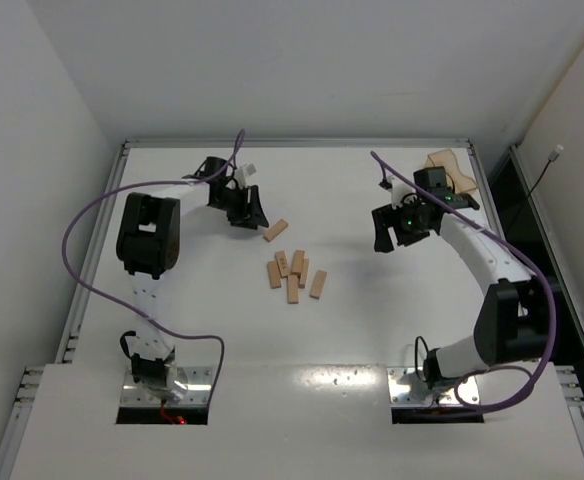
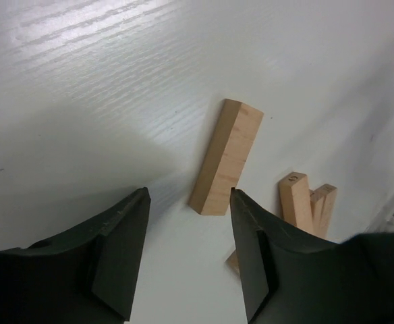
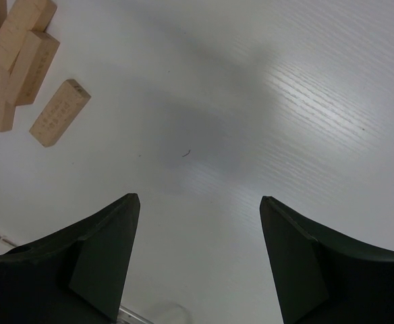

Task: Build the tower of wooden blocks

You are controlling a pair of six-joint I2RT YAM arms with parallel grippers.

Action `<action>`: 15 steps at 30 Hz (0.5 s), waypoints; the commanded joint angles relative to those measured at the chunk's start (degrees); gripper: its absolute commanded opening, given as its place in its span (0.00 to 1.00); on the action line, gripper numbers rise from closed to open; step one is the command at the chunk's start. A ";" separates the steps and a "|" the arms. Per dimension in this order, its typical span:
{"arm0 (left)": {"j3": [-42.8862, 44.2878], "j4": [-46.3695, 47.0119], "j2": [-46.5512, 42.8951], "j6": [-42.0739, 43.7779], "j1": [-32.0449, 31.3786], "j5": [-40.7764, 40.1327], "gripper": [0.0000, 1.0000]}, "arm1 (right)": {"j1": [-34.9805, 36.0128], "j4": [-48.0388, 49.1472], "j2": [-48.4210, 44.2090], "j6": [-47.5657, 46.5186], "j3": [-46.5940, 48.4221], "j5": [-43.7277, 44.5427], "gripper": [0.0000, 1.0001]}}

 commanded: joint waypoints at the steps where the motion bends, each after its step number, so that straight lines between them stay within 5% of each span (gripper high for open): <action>1: -0.46 -0.69 -3.91 2.74 0.58 -9.44 0.50 | -0.33 0.42 0.24 0.26 2.49 -1.11 0.69; 7: -8.20 -3.66 -17.42 3.97 -0.12 -24.52 0.61 | 0.81 2.34 -2.48 -1.14 1.18 2.75 0.73; 15: -13.22 -14.29 -27.03 -5.31 -12.67 -47.06 0.71 | 1.34 3.41 -2.49 -1.14 0.03 3.55 0.73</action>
